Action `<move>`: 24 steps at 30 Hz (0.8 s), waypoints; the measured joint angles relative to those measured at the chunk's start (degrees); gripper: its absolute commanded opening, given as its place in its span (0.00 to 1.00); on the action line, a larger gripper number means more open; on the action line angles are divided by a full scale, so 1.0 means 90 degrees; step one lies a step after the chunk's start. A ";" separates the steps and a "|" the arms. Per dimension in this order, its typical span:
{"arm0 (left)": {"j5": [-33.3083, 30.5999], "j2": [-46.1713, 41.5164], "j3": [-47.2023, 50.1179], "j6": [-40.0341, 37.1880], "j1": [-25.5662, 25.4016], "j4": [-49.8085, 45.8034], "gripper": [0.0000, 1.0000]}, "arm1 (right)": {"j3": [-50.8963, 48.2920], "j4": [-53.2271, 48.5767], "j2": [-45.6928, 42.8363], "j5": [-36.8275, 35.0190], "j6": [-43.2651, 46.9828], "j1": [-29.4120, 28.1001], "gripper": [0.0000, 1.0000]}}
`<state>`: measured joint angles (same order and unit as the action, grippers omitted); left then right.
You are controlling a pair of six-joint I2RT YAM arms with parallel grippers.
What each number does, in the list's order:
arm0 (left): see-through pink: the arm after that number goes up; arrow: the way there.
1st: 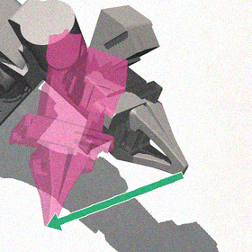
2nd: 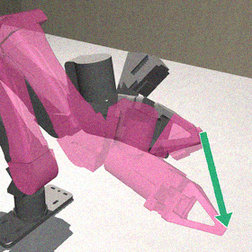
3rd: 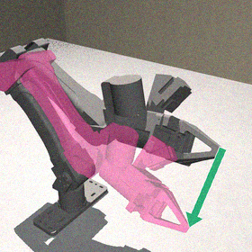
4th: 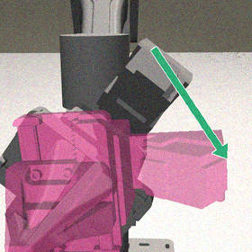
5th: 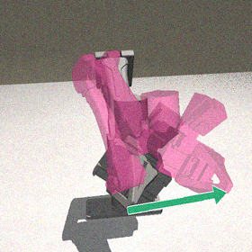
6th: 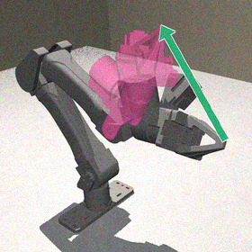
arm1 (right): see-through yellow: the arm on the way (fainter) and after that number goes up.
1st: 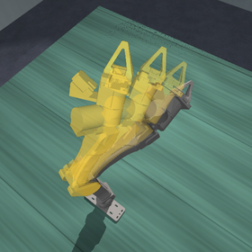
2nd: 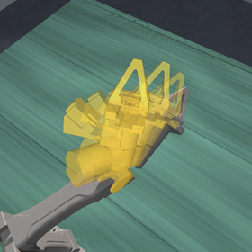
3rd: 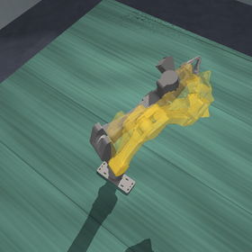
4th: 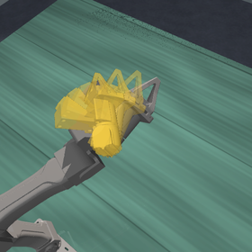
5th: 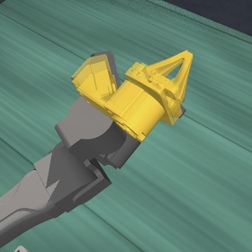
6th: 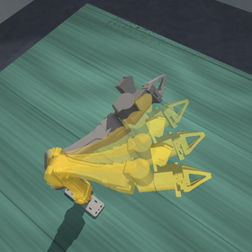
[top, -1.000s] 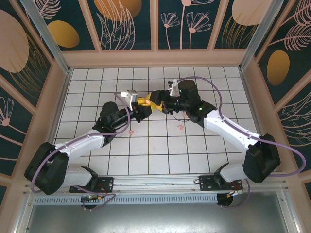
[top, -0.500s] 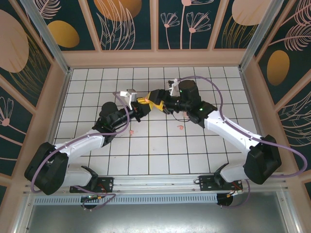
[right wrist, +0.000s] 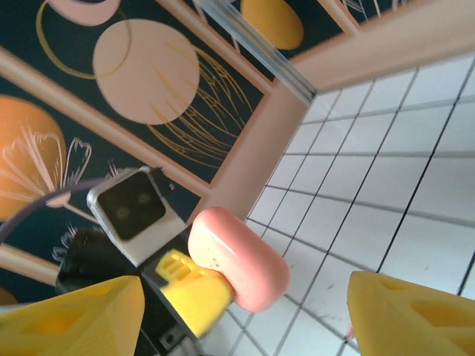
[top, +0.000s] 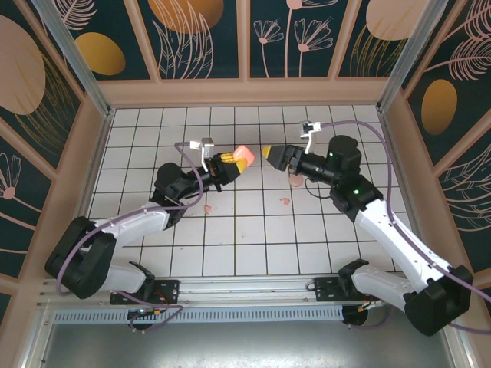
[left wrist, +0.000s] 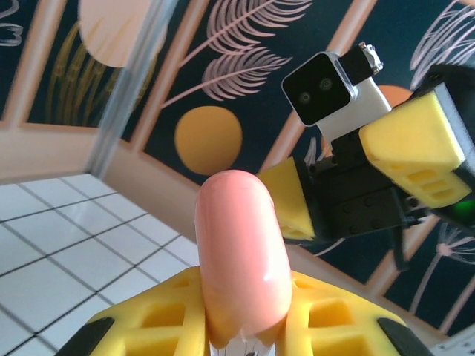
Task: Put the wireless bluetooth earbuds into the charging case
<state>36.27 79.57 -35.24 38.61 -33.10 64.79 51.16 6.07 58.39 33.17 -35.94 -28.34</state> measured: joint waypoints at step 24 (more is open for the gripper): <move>0.1620 0.0580 -0.0879 0.1605 0.0000 0.1948 0.16 | 0.1015 0.0109 0.0665 0.2773 0.3138 0.0131 0.50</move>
<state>50.85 84.79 -43.16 53.06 -33.10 82.32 60.29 7.05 64.38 58.13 -7.70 -27.16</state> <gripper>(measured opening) 0.173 0.525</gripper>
